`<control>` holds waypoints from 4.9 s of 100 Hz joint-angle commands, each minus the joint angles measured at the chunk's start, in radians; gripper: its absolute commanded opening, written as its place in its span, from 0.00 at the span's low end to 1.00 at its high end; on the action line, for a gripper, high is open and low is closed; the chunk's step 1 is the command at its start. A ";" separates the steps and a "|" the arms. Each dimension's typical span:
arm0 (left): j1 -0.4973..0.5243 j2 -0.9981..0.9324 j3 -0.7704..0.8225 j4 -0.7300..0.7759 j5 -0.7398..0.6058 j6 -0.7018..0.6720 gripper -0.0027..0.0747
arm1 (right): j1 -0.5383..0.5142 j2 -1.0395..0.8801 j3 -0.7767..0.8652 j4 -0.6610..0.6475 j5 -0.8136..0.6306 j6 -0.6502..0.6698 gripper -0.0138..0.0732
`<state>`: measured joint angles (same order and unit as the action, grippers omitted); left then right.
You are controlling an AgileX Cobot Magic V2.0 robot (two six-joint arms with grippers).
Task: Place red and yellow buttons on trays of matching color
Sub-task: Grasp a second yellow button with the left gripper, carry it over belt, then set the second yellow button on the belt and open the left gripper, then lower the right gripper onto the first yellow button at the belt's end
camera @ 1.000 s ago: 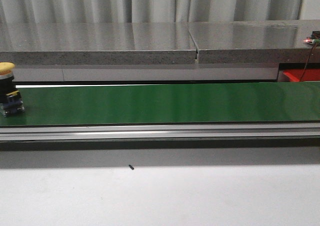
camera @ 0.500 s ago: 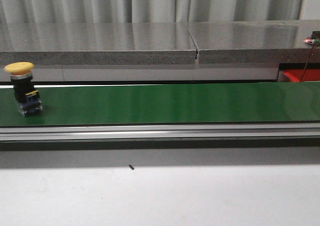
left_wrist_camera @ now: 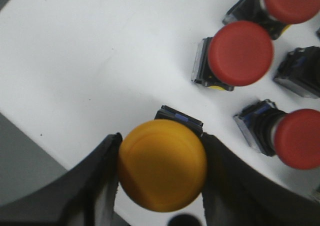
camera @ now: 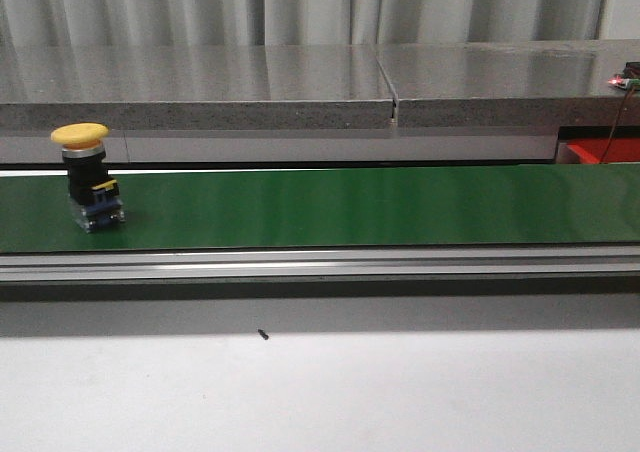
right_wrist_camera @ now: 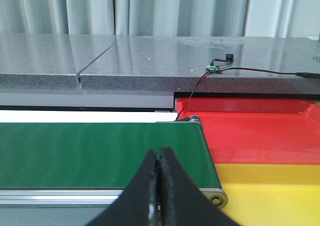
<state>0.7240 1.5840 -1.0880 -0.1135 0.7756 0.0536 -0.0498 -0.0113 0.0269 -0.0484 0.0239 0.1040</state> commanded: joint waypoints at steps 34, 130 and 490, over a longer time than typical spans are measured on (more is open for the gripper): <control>-0.214 -0.290 -0.061 -0.007 0.079 0.001 0.40 | 0.001 -0.018 -0.016 -0.011 -0.083 0.001 0.08; -0.482 -0.063 -0.097 0.055 0.036 0.030 0.55 | 0.001 -0.018 -0.016 -0.011 -0.083 0.001 0.08; -0.701 -1.114 0.476 -0.207 0.015 0.210 0.01 | 0.156 1.094 -1.099 0.071 0.834 -0.090 0.88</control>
<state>0.0322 0.4661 -0.5859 -0.2953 0.8565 0.2639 0.0908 1.0544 -1.0078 0.0000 0.8503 0.0311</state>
